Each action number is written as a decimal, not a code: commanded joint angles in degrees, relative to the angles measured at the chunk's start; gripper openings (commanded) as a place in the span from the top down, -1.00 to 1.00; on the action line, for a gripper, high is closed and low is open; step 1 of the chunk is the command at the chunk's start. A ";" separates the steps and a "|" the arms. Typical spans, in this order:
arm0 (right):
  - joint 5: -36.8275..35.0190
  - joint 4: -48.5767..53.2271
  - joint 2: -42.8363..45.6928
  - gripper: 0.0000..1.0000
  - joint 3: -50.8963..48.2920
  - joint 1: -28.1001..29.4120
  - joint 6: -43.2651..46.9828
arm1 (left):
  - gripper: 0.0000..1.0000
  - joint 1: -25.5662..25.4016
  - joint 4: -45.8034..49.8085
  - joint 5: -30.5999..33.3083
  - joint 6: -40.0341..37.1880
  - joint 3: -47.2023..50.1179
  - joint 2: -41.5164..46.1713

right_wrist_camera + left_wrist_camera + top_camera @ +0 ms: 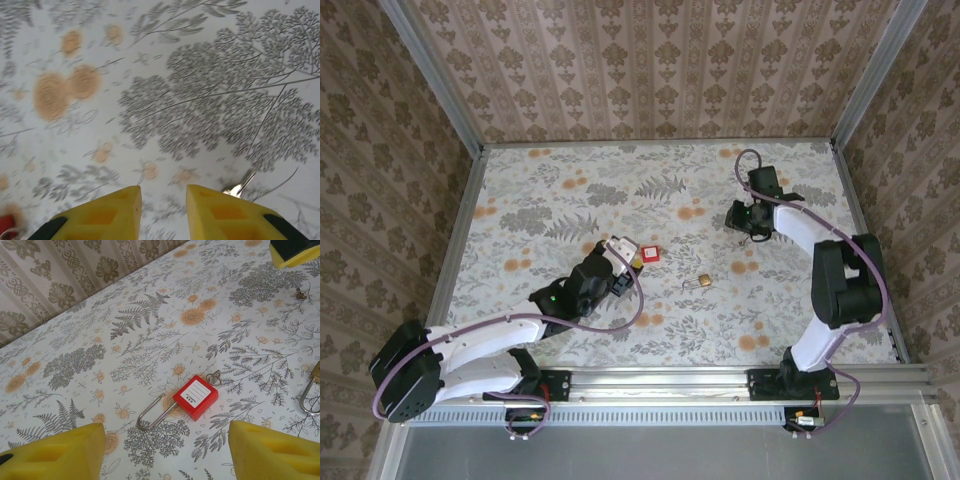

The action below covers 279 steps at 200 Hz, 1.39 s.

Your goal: Unlock with the key

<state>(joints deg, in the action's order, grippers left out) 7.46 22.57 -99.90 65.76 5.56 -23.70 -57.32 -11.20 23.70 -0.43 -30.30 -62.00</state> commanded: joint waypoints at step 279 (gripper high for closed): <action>-2.01 3.46 -2.14 0.51 -3.73 -1.62 4.45 | -0.32 -0.43 1.07 -1.53 0.43 -2.65 -0.32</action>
<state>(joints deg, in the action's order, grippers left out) 7.33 24.67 -104.09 62.74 4.05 -19.70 -57.34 -10.70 22.26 -0.43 -31.92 -63.26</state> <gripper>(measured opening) 0.258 0.660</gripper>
